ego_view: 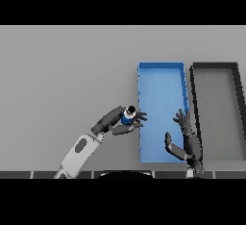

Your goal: Pick up the blue pipe and place it into the blue bin.

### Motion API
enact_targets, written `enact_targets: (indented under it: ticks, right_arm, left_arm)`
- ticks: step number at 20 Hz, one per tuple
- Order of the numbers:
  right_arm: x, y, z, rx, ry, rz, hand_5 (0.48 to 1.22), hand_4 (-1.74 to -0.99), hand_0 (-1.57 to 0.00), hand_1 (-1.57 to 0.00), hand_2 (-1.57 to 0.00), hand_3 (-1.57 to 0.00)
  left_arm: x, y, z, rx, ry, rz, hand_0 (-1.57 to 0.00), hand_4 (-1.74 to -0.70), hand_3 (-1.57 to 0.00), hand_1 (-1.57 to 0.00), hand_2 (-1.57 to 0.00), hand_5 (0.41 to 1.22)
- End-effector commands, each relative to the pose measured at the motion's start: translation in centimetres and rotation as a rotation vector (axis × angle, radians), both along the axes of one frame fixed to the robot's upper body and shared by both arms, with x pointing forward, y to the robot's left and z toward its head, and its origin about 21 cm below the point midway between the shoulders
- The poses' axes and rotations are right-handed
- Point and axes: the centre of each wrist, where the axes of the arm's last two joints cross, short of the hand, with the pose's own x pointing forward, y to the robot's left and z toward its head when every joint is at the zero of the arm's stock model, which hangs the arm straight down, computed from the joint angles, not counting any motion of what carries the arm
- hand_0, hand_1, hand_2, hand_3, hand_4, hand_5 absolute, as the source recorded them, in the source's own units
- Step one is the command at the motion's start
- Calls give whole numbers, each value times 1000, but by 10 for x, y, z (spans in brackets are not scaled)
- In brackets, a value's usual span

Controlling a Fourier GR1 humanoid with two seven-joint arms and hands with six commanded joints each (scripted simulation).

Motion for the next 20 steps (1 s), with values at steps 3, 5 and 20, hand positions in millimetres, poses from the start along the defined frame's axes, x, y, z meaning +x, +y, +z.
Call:
enact_targets:
  ticks: [3, 5, 20]
  right_arm:
    - [19, 2, 28, -18, 14, 163, 568, -1247, 1, -11, -106, 0]
    - [29, 7, 46, -61, -1, 232, 560, -1261, 1, -7, -99, 0]
    - [87, 84, 122, -262, -116, 632, 534, -1209, -11, -20, -71, 1]
  left_arm:
    - [-2, -1, -1, 4, 7, -5, -1571, -1467, -1571, -1571, -1571, 1221]
    - [-2, 1, -2, 8, 0, 1, -1571, -1467, -1571, -1571, -1571, 1221]
    - [6, 2, -4, -6, 20, -36, -1571, -1470, -1571, -1571, -1571, 1221]
